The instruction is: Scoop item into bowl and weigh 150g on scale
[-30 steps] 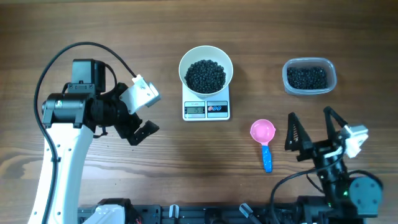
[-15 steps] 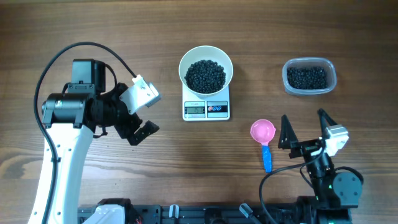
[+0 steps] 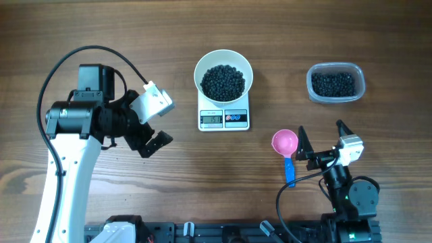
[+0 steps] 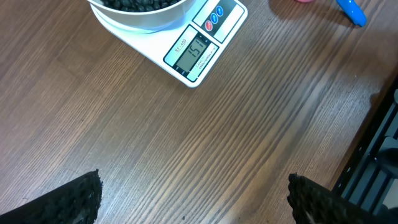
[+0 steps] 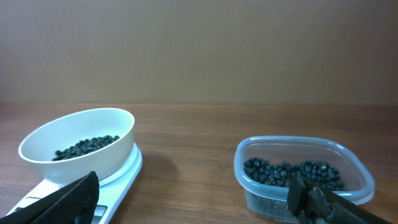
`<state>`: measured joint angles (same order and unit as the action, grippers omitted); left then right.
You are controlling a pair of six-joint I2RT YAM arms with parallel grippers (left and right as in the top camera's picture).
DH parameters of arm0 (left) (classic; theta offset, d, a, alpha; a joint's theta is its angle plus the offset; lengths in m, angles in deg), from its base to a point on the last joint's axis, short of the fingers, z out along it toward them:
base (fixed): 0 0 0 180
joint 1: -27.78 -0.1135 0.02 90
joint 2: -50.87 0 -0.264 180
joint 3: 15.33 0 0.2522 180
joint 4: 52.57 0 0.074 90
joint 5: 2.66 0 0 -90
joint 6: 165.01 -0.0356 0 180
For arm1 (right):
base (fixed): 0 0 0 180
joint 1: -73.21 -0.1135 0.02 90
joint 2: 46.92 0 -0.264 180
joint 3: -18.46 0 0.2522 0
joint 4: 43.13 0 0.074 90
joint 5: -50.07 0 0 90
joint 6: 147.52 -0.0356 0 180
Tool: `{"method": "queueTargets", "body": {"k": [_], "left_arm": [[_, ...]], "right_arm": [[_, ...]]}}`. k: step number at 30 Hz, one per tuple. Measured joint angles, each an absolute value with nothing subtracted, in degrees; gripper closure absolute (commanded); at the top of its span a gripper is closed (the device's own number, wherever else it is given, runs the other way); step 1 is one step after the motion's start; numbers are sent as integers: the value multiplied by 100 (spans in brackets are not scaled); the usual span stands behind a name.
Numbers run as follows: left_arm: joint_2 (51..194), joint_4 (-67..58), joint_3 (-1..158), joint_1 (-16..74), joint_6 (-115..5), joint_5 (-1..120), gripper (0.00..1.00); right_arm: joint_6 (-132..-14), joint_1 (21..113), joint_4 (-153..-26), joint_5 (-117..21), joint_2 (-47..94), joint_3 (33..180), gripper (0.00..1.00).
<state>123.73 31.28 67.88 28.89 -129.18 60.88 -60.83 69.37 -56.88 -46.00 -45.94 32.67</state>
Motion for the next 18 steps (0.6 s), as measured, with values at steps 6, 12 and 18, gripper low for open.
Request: {"method": "queueTargets", "body": {"k": [6, 12, 18], "left_arm": [[12373, 3128, 6788, 2889, -12918, 6088, 0], [12373, 3128, 6788, 2889, -12918, 6088, 0], [12373, 3130, 6788, 2889, -12916, 6088, 18]], "right_arm": [[-5993, 6937, -5686, -4560, -4594, 3267, 0], [-5976, 6937, -5686, -4558, -4594, 3267, 1], [-5976, 6937, -5686, -4541, -4594, 3267, 0]]}}
